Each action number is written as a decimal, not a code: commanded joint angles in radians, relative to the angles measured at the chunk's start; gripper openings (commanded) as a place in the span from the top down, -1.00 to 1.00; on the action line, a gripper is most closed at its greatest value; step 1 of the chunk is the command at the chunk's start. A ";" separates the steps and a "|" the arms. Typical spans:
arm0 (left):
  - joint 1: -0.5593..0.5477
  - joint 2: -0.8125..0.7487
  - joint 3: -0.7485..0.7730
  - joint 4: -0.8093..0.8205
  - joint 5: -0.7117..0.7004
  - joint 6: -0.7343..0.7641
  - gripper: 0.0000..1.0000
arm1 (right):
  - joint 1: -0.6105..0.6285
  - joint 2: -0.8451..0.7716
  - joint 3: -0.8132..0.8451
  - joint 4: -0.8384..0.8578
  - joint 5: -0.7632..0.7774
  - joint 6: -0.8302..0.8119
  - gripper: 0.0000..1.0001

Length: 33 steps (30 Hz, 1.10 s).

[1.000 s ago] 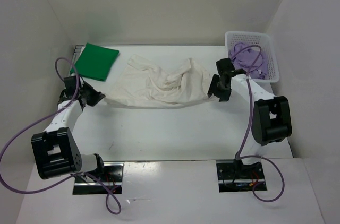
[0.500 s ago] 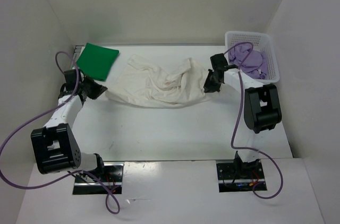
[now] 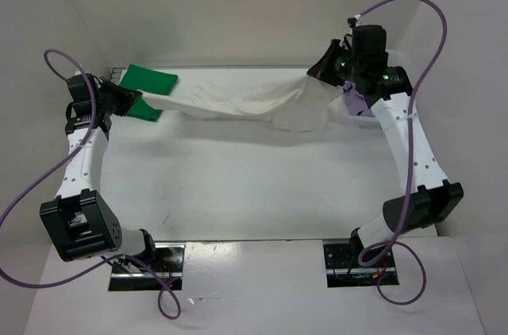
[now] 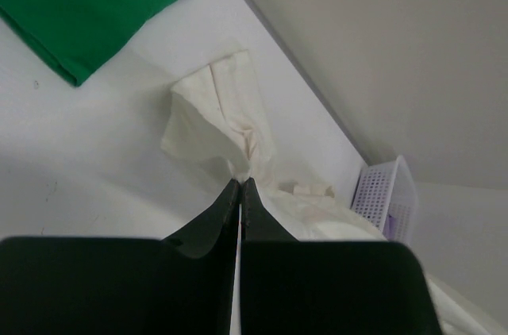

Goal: Fold and stack the t-shirts
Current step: Flatten out the tshirt

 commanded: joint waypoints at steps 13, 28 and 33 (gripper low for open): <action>0.045 -0.010 0.027 0.005 0.013 -0.010 1.00 | -0.029 -0.065 -0.228 -0.115 -0.095 -0.071 1.00; 0.054 0.048 0.028 0.015 -0.073 0.028 1.00 | -0.100 0.005 -0.260 0.005 -0.305 -0.071 1.00; 0.054 0.128 0.028 0.034 -0.073 0.037 1.00 | -0.098 0.501 0.053 -0.005 -0.182 -0.088 1.00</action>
